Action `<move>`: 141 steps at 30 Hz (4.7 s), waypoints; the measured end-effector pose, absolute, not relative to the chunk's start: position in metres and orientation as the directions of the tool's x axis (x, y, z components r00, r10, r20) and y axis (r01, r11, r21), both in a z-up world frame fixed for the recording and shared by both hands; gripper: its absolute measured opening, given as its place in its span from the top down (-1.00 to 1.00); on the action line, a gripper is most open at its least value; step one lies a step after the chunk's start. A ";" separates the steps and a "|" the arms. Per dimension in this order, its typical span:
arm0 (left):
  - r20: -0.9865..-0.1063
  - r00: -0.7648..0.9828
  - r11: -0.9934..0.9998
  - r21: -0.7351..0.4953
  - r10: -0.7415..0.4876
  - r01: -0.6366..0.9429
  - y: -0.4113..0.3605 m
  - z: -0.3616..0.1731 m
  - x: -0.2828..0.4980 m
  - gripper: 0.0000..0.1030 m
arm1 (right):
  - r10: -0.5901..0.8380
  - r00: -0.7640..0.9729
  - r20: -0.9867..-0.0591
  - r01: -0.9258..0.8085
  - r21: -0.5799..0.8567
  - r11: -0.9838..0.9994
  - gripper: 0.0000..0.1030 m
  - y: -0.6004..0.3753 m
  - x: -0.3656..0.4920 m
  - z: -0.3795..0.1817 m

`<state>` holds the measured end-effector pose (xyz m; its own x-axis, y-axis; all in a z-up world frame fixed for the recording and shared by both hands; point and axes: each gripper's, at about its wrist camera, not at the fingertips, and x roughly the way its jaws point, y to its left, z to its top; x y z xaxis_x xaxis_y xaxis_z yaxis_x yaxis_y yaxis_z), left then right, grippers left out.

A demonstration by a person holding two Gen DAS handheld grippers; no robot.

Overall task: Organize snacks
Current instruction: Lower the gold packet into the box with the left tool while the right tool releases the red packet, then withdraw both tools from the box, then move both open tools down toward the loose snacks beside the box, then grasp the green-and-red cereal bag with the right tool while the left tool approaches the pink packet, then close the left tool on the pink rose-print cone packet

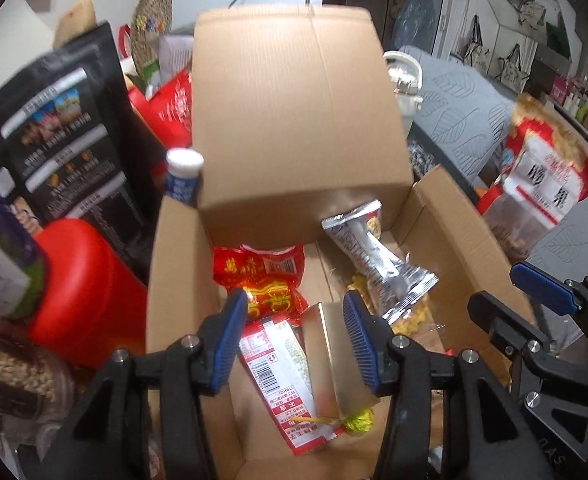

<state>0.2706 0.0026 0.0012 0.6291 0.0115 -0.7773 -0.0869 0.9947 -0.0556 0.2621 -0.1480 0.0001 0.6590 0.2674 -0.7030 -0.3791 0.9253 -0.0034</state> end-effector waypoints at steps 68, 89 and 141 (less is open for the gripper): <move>-0.662 0.749 0.999 -0.037 -0.003 -0.029 0.012 0.006 0.014 -1.00 | 0.316 0.767 -0.559 -0.402 -0.035 0.915 -0.38 -0.165 0.001 0.005; -0.760 0.650 0.989 -0.096 -0.003 -0.108 0.052 -0.066 0.013 -1.00 | 0.362 0.609 -0.705 -0.465 0.052 0.884 -0.38 -0.132 0.029 -0.074; -0.865 0.497 0.982 -0.147 -0.070 -0.117 0.036 -0.126 0.083 -0.75 | 0.354 0.474 -0.806 -0.535 0.056 0.843 0.18 -0.143 0.103 -0.103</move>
